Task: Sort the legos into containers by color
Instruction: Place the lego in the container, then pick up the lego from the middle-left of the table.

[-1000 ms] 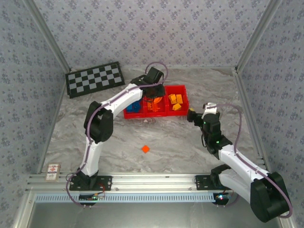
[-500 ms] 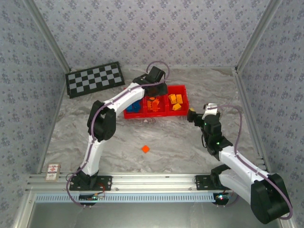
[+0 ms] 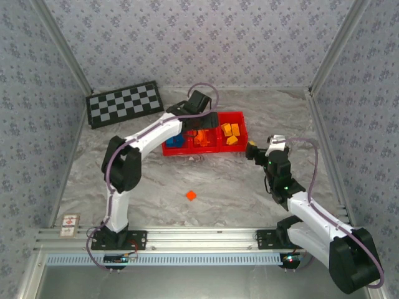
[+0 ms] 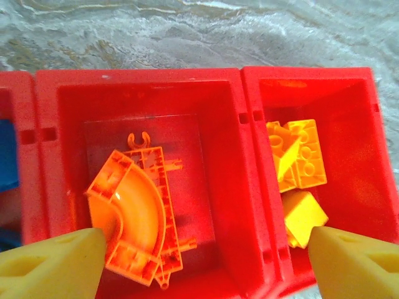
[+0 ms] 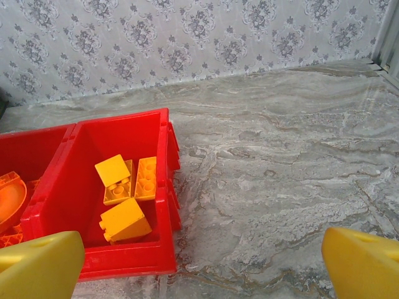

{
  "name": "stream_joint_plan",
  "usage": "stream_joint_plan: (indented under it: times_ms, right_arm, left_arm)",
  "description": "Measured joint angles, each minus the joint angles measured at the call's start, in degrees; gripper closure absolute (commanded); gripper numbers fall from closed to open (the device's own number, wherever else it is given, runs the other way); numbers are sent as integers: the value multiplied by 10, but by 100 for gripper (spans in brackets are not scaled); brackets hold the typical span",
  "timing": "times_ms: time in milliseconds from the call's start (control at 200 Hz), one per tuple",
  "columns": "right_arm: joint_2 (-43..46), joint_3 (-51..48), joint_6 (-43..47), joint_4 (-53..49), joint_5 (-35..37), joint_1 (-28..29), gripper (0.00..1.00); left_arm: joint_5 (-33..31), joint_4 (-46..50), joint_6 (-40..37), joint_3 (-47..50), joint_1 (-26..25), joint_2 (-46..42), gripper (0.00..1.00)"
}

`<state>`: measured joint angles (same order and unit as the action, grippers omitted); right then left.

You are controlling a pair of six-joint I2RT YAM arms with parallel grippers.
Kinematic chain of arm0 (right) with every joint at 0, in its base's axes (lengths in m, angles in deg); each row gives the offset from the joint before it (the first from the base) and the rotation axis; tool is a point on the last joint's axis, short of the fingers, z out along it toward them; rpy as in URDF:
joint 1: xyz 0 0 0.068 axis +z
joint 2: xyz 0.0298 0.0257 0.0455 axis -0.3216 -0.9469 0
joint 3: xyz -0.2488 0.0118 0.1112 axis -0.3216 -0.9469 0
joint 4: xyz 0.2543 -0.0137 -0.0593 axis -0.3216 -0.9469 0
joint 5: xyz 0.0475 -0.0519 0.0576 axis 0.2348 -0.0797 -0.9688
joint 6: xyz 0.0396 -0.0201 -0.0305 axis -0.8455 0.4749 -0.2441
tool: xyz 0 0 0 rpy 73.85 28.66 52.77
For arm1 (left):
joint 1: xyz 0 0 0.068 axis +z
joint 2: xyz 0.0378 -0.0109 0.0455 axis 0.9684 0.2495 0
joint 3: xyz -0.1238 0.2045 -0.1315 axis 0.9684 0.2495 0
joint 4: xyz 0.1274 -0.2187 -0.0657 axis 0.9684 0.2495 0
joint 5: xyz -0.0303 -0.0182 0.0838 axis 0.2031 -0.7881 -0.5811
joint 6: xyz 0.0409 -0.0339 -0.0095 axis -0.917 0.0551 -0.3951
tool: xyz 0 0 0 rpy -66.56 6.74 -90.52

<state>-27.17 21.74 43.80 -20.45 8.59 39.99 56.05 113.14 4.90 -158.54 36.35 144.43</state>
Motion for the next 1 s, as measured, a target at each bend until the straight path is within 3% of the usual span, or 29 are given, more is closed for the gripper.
stream_joint_plan:
  times_ms: [230,340,465,1004]
  right_arm:
    - [-4,0,-1,0,-2,-1,0]
    - [-12,0,-2,0,-2,-3,0]
    - [-17,0,-2,0,-4,-7,0]
    - [-35,0,-7,2,-6,-14,0]
  left_arm:
    - [-20,-1,-46,131,-10,-152,8]
    - [-24,4,-61,205,-18,-214,1]
    - [-24,34,-63,278,-37,-262,0]
    - [11,159,-148,333,-174,-242,8]
